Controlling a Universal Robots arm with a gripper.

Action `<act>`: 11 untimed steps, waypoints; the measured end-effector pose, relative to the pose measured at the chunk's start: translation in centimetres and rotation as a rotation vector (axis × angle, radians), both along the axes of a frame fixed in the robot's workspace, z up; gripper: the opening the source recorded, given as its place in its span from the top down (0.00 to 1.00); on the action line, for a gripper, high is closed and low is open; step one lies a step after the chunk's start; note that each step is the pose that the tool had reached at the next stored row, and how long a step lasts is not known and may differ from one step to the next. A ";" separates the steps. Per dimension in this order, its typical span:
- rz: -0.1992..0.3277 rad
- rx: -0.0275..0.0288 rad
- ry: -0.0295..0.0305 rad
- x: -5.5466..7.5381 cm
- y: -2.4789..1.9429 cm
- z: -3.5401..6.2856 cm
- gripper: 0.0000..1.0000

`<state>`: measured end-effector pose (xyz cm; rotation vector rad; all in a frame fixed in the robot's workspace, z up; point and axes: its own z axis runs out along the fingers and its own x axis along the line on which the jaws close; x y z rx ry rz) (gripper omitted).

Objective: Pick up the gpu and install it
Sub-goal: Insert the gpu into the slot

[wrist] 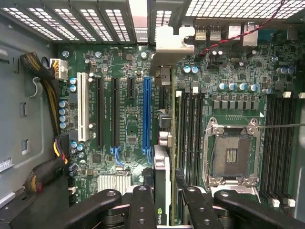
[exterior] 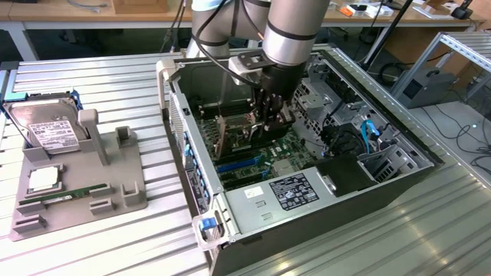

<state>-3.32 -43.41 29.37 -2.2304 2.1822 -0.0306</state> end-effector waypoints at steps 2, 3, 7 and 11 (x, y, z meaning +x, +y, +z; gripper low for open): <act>0.000 0.0000 0.0000 -0.1 -0.02 -0.09 0.73; 0.000 0.0001 0.0000 -0.2 -0.04 -0.16 0.73; 0.000 0.0000 0.0000 -0.5 -0.07 -0.38 0.73; 0.000 0.0001 -0.0001 -1.1 -0.12 -0.65 0.73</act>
